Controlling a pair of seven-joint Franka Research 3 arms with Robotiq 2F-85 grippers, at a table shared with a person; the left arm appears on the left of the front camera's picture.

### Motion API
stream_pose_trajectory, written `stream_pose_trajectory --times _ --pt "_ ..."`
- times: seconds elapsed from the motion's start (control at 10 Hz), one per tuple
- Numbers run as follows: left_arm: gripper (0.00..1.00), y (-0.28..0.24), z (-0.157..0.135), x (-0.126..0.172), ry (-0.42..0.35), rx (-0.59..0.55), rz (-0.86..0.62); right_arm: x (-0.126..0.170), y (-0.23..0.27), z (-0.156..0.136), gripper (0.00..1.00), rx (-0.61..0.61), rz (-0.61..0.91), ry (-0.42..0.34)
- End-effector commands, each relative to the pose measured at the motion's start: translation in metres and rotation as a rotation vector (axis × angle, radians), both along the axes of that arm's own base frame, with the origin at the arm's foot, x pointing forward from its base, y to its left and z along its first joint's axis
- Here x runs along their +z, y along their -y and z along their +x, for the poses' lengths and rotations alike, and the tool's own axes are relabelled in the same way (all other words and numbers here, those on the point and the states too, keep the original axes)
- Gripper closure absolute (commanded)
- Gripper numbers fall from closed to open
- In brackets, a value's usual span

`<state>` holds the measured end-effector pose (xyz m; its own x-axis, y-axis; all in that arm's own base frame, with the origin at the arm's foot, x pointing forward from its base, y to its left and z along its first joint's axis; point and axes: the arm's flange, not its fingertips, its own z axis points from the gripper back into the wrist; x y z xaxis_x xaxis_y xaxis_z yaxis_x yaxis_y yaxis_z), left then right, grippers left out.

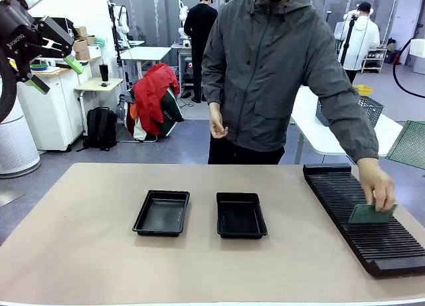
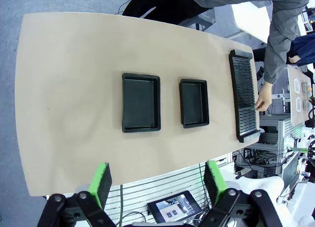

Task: Inspect and transfer BCBs to ESD trays.
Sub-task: Pick up the Blank PCB from the PCB Rack and place it in the left ESD tray.

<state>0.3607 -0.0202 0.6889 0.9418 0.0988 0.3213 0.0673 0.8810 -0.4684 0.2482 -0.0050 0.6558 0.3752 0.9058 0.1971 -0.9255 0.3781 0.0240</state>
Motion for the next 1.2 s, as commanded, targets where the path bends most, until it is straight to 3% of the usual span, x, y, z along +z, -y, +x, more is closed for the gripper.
stream_pose_trajectory --times 0.0,1.1 --pt "0.00 0.0000 0.0003 -0.0012 0.000 0.001 -0.001 -0.0004 -0.0036 -0.0032 0.98 -0.019 0.024 -0.019" --pt "0.00 0.0000 0.0003 -0.0012 0.000 0.001 -0.001 -0.0001 0.0014 0.0003 0.98 0.001 0.006 -0.001"
